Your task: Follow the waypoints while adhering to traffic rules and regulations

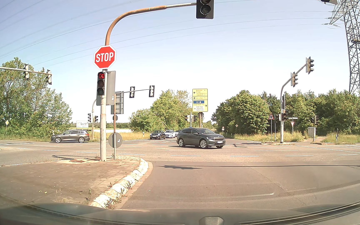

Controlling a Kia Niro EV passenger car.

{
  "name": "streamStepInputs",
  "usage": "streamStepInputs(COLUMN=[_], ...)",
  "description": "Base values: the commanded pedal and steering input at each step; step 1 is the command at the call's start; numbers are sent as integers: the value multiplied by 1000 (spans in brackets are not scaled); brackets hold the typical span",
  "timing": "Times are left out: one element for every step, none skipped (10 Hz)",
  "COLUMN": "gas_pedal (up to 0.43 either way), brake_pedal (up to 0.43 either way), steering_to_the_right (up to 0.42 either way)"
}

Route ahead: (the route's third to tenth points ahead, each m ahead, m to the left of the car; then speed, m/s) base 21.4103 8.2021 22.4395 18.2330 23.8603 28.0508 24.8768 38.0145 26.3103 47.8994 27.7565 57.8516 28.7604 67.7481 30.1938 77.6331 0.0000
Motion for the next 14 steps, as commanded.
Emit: streamStepInputs(gas_pedal=[0,0,0,0,0,0,0,0,0,0,0,0,0,0], brake_pedal=[262,268,262,262,268,262,262,262,262,268,262,262,262,262], steering_to_the_right=[1,0,0,0,0,1,0,1,1,0,1,0,1,0])
